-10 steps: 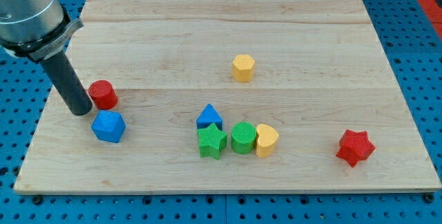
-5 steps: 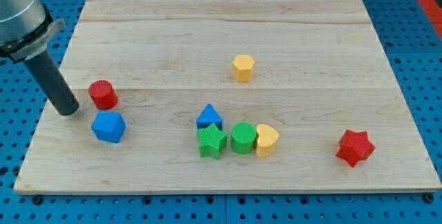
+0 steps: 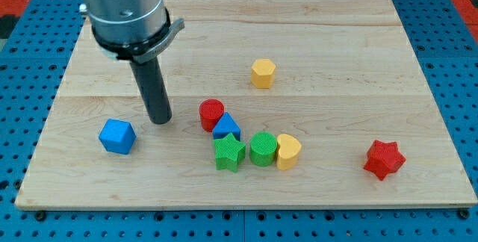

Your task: Slide the red circle into the red star

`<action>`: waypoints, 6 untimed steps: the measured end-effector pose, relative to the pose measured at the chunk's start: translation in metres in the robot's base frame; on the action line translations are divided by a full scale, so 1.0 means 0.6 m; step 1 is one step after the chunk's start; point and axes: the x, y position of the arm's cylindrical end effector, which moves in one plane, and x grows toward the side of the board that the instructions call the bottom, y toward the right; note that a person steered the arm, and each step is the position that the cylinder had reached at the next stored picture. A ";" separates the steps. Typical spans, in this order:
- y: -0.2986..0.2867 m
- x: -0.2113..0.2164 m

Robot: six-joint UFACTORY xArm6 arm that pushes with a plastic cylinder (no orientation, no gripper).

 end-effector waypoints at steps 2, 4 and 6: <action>0.134 -0.003; 0.120 -0.037; 0.268 -0.064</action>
